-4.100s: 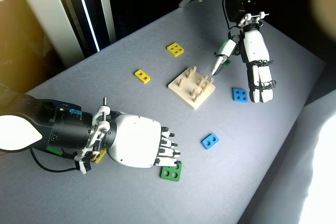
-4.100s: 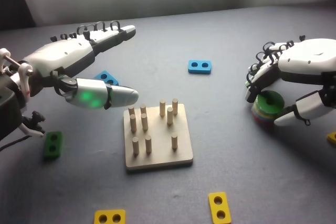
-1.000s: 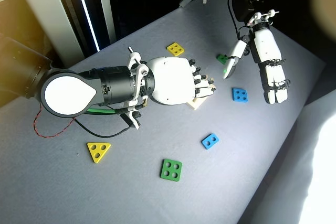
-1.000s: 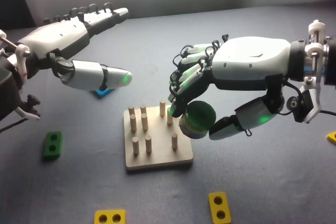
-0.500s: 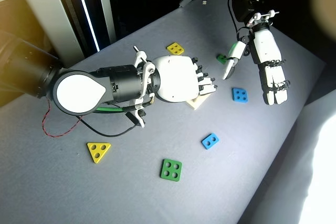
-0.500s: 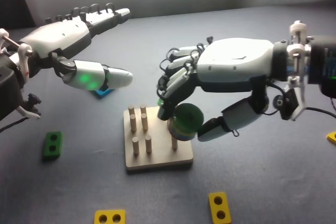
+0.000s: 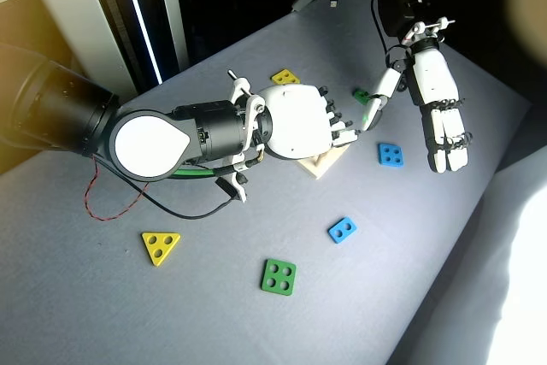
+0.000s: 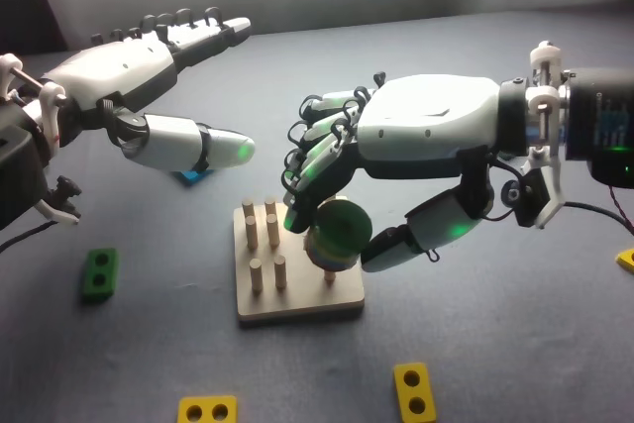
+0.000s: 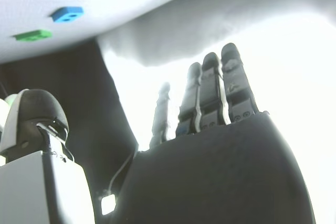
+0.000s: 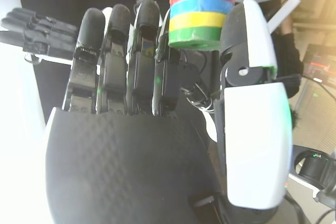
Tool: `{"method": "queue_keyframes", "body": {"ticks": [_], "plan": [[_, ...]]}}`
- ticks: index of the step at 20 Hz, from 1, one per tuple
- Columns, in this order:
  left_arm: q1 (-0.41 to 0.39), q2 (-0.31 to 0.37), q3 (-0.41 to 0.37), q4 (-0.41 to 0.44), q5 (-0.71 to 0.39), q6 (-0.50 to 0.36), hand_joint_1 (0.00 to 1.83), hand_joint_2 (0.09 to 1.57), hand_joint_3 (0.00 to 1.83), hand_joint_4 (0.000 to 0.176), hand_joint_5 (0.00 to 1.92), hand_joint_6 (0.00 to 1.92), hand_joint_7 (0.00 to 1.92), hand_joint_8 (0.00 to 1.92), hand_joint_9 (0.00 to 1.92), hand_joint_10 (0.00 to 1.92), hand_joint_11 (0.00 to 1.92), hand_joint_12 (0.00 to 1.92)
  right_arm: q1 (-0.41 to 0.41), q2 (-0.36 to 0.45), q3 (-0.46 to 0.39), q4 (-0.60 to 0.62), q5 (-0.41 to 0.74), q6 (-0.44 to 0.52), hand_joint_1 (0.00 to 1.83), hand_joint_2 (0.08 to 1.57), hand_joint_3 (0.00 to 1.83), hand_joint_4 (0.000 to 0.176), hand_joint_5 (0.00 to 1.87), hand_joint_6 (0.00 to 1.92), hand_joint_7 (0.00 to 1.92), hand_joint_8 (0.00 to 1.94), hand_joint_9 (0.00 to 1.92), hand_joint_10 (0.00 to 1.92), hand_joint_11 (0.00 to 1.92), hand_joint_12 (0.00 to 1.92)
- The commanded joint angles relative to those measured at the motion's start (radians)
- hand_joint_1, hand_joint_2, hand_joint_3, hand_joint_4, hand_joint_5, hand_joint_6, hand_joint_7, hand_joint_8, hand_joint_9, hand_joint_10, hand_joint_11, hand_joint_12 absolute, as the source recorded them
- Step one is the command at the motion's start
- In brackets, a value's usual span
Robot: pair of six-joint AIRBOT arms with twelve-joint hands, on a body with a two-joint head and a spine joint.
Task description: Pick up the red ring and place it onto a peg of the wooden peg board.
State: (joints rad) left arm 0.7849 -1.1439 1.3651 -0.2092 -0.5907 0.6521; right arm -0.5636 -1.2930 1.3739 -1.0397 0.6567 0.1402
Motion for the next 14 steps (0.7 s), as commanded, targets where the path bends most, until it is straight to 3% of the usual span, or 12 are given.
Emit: {"method": "queue_keyframes", "body": {"ticks": [1, 6, 9, 14], "plan": [[-0.015, -0.002, 0.007, -0.002, -0.111, -0.003, 0.5, 1.02, 0.0, 0.176, 0.02, 0.0, 0.0, 0.0, 0.0, 0.0, 0.0, 0.0, 0.015, -0.006, 0.002, 0.049, 0.081, 0.012, 1.08, 1.17, 0.0, 0.0, 0.87, 1.17, 0.62, 0.18, 0.29, 0.51, 0.0, 1.37], [-0.016, -0.002, 0.008, 0.0, -0.11, -0.002, 0.53, 1.03, 0.0, 0.176, 0.02, 0.0, 0.0, 0.0, 0.0, 0.0, 0.0, 0.0, 0.012, -0.022, 0.018, 0.032, 0.082, 0.039, 1.08, 1.18, 0.0, 0.0, 0.85, 1.21, 0.62, 0.15, 0.33, 0.48, 0.0, 1.28], [-0.019, -0.002, 0.008, 0.001, -0.11, -0.002, 0.55, 1.04, 0.01, 0.176, 0.03, 0.0, 0.0, 0.0, 0.0, 0.0, 0.0, 0.0, 0.011, -0.025, 0.018, 0.028, 0.082, 0.04, 1.1, 1.17, 0.0, 0.0, 0.86, 1.18, 0.63, 0.13, 0.34, 0.48, 0.0, 1.37], [-0.02, -0.002, 0.008, 0.002, -0.11, -0.002, 0.57, 1.06, 0.01, 0.176, 0.02, 0.0, 0.0, 0.0, 0.0, 0.0, 0.0, 0.0, 0.007, -0.034, 0.027, 0.028, 0.08, 0.045, 1.08, 1.18, 0.0, 0.0, 0.86, 1.19, 0.65, 0.11, 0.31, 0.55, 0.0, 1.33]]}}
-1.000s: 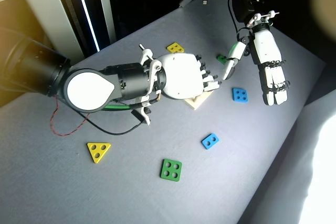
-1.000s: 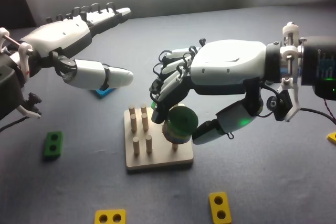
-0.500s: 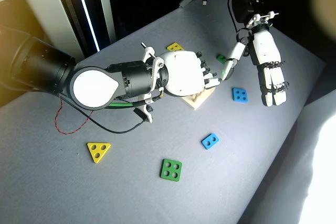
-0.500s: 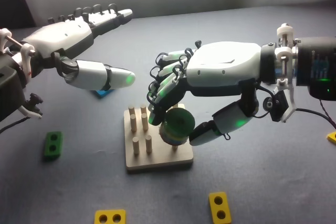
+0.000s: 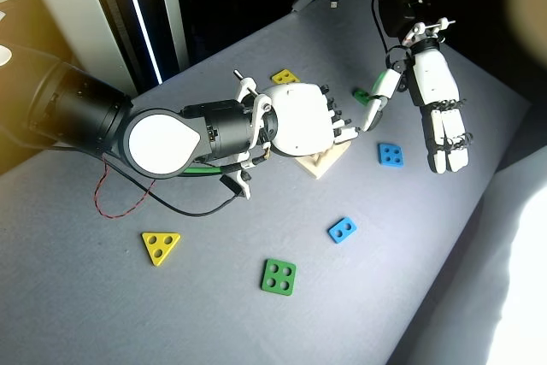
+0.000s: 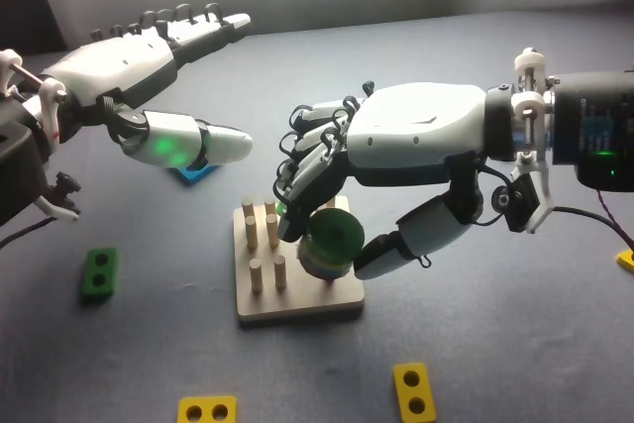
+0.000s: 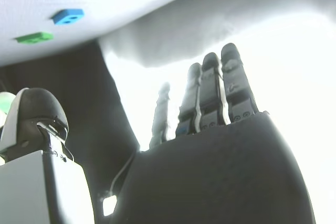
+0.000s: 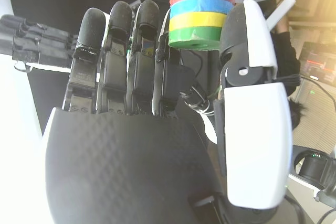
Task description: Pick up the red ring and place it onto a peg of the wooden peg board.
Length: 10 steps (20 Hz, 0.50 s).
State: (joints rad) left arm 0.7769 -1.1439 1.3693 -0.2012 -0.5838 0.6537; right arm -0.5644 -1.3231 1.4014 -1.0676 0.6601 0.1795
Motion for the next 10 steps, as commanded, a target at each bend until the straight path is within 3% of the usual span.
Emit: {"method": "queue_keyframes", "body": {"ticks": [1, 6, 10], "plan": [[-0.012, -0.002, 0.004, -0.006, -0.117, -0.004, 0.56, 1.05, 0.0, 0.176, 0.02, 0.0, 0.0, 0.0, 0.0, 0.0, 0.0, 0.0, 0.007, -0.006, 0.003, 0.053, 0.077, 0.01, 1.08, 1.18, 0.0, 0.0, 0.85, 1.2, 0.65, 0.11, 0.3, 0.55, 0.0, 1.37], [-0.014, -0.002, 0.004, -0.006, -0.117, -0.004, 0.55, 1.05, 0.0, 0.176, 0.02, 0.0, 0.0, 0.0, 0.0, 0.0, 0.0, 0.0, 0.003, -0.011, 0.007, 0.046, 0.07, 0.016, 1.06, 1.19, 0.0, 0.0, 0.83, 1.24, 0.65, 0.1, 0.28, 0.56, 0.0, 1.43], [-0.015, -0.002, 0.004, -0.005, -0.117, -0.004, 0.55, 1.05, 0.0, 0.176, 0.02, 0.0, 0.0, 0.0, 0.0, 0.0, 0.0, 0.0, 0.001, -0.014, 0.012, 0.038, 0.065, 0.021, 1.03, 1.21, 0.0, 0.0, 0.81, 1.27, 0.63, 0.08, 0.24, 0.56, 0.0, 1.37]]}}
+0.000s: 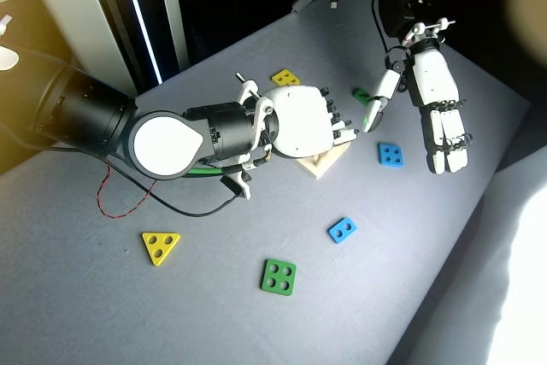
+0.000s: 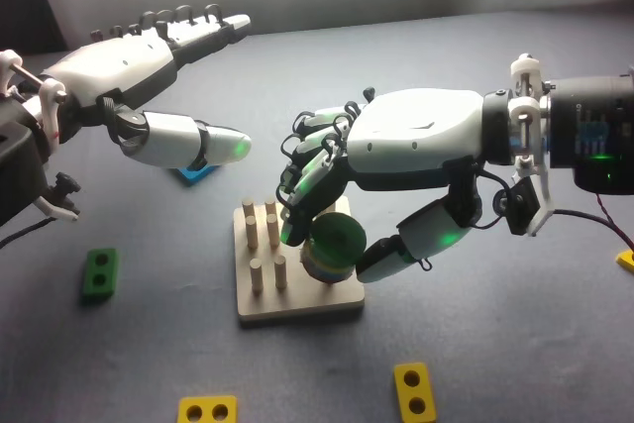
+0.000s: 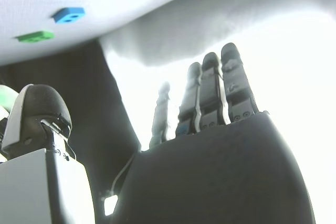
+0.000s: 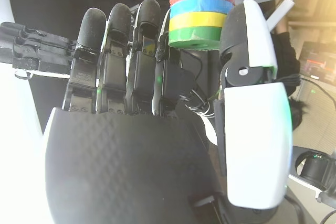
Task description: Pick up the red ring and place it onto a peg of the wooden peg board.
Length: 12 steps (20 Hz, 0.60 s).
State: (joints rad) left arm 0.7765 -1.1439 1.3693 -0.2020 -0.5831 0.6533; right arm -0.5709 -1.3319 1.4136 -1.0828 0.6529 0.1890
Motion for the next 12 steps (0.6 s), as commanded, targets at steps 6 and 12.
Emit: {"method": "queue_keyframes", "body": {"ticks": [6, 12], "plan": [[-0.016, -0.003, 0.004, -0.004, -0.117, -0.003, 0.55, 1.05, 0.0, 0.175, 0.02, 0.0, 0.0, 0.0, 0.0, 0.0, 0.0, 0.0, 0.006, -0.012, 0.008, 0.037, 0.06, 0.019, 1.04, 1.19, 0.0, 0.0, 0.83, 1.23, 0.65, 0.08, 0.23, 0.57, 0.0, 1.4], [-0.018, -0.004, 0.004, -0.001, -0.117, -0.003, 0.56, 1.06, 0.0, 0.176, 0.03, 0.0, 0.0, 0.0, 0.0, 0.0, 0.0, 0.0, 0.005, -0.022, 0.021, 0.024, 0.053, 0.031, 1.04, 1.19, 0.0, 0.0, 0.83, 1.24, 0.65, 0.07, 0.2, 0.64, 0.0, 1.36]]}}
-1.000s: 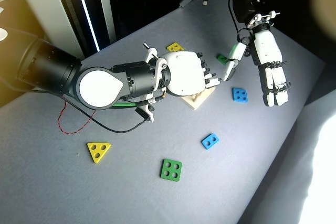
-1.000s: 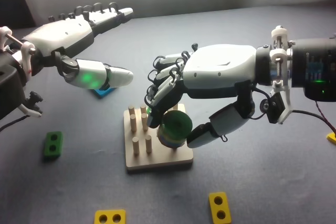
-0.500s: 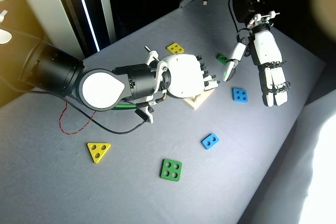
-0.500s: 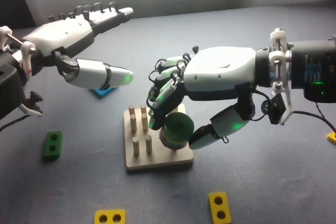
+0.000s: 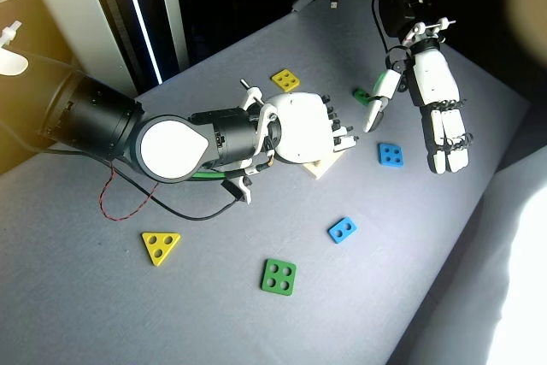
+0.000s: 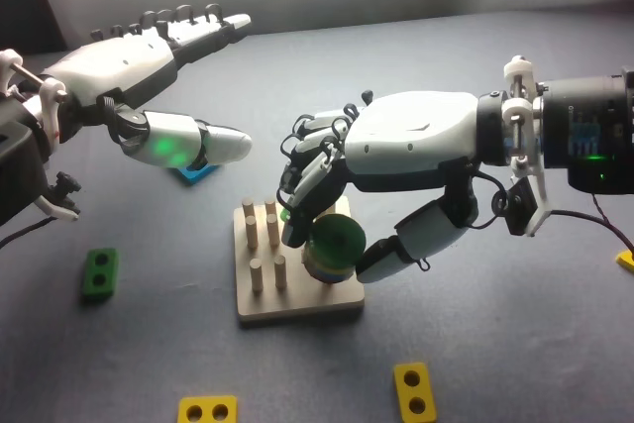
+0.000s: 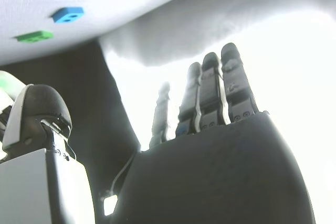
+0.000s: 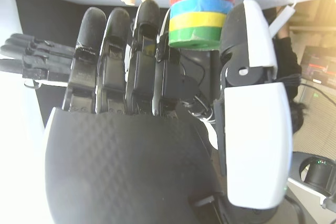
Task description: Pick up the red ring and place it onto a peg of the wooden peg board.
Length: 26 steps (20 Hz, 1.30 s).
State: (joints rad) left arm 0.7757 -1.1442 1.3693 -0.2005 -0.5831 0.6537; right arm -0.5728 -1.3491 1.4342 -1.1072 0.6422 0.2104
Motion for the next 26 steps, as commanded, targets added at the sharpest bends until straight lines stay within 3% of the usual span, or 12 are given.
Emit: {"method": "queue_keyframes", "body": {"ticks": [1, 5, 11, 16, 19, 21, 22, 23, 24, 25, 26], "plan": [[-0.017, -0.004, 0.004, -0.003, -0.117, -0.004, 0.57, 1.07, 0.01, 0.176, 0.02, 0.0, 0.0, 0.0, 0.0, 0.0, 0.0, 0.0, 0.007, -0.005, 0.002, 0.047, 0.061, 0.01, 1.04, 1.19, 0.0, 0.0, 0.84, 1.23, 0.65, 0.07, 0.19, 0.64, 0.0, 1.35], [-0.018, -0.004, 0.004, -0.003, -0.117, -0.004, 0.57, 1.07, 0.0, 0.176, 0.03, 0.0, 0.0, 0.0, 0.0, 0.0, 0.0, 0.0, 0.006, -0.01, 0.008, 0.042, 0.054, 0.01, 1.04, 1.19, 0.0, 0.0, 0.84, 1.22, 0.66, 0.07, 0.19, 0.63, 0.0, 1.28], [-0.019, -0.004, 0.004, -0.002, -0.117, -0.004, 0.58, 1.06, 0.0, 0.176, 0.03, 0.0, 0.0, 0.0, 0.0, 0.0, 0.0, 0.0, 0.003, -0.017, 0.013, 0.029, 0.046, 0.014, 1.03, 1.2, 0.0, 0.0, 0.82, 1.25, 0.65, 0.06, 0.19, 0.71, 0.0, 1.44], [-0.019, -0.004, 0.005, 0.0, -0.117, -0.004, 0.58, 1.07, 0.0, 0.169, 0.02, 0.0, 0.0, 0.0, 0.0, 0.0, 0.0, 0.0, 0.0, -0.022, 0.018, 0.025, 0.046, 0.018, 1.05, 1.2, 0.0, 0.0, 0.82, 1.25, 0.66, 0.07, 0.19, 0.72, 0.0, 1.41], [-0.019, -0.004, 0.005, 0.002, -0.116, -0.004, 0.57, 1.07, 0.0, 0.17, 0.02, 0.0, 0.0, 0.0, 0.0, 0.0, 0.0, 0.0, -0.002, -0.025, 0.019, 0.021, 0.044, 0.02, 1.04, 1.2, 0.0, 0.0, 0.82, 1.26, 0.66, 0.07, 0.23, 0.59, 0.0, 1.25], [-0.019, -0.004, 0.005, 0.002, -0.115, -0.004, 0.59, 1.07, 0.0, 0.173, 0.02, 0.0, 0.0, 0.0, 0.0, 0.0, 0.0, 0.0, -0.002, -0.025, 0.02, 0.02, 0.043, 0.02, 1.05, 1.19, 0.0, 0.0, 0.82, 1.24, 0.66, 0.07, 0.25, 0.57, 0.0, 1.31], [-0.019, -0.004, 0.005, 0.002, -0.115, -0.004, 0.58, 1.07, 0.0, 0.175, 0.02, 0.0, 0.0, 0.0, 0.0, 0.0, 0.0, 0.0, -0.002, -0.025, 0.021, 0.02, 0.043, 0.02, 0.96, 1.21, 0.0, 0.104, 0.77, 1.3, 0.61, 0.05, 0.24, 0.58, 0.0, 1.36], [-0.019, -0.004, 0.005, 0.002, -0.115, -0.004, 0.58, 1.07, 0.0, 0.176, 0.02, 0.0, 0.0, 0.0, 0.0, 0.0, 0.0, 0.0, -0.002, -0.026, 0.021, 0.019, 0.043, 0.021, 0.95, 1.11, 0.0, 0.05, 0.55, 0.81, 0.56, 0.02, 0.2, 0.6, 0.0, 1.39], [-0.019, -0.004, 0.005, 0.002, -0.115, -0.004, 0.58, 1.07, 0.0, 0.176, 0.02, 0.0, 0.0, 0.0, 0.0, 0.0, 0.0, 0.0, -0.002, -0.026, 0.021, 0.019, 0.043, 0.022, 0.89, 1.04, 0.0, 0.061, 0.43, 0.42, 0.44, 0.0, 0.13, 0.58, 0.0, 1.35], [-0.019, -0.003, 0.005, 0.002, -0.115, -0.004, 0.58, 1.07, 0.0, 0.169, 0.03, 0.0, 0.0, 0.0, 0.0, 0.0, 0.0, 0.0, -0.002, -0.026, 0.021, 0.019, 0.043, 0.022, 0.81, 0.99, 0.0, 0.074, 0.34, 0.17, 0.32, 0.0, 0.07, 0.49, 0.0, 1.26], [-0.019, -0.003, 0.005, 0.002, -0.115, -0.004, 0.58, 1.07, 0.0, 0.17, 0.03, 0.0, 0.0, 0.0, 0.0, 0.0, 0.0, 0.0, -0.002, -0.026, 0.021, 0.019, 0.043, 0.023, 0.77, 0.96, 0.0, 0.082, 0.3, 0.06, 0.27, 0.0, 0.06, 0.42, 0.0, 1.21]]}}
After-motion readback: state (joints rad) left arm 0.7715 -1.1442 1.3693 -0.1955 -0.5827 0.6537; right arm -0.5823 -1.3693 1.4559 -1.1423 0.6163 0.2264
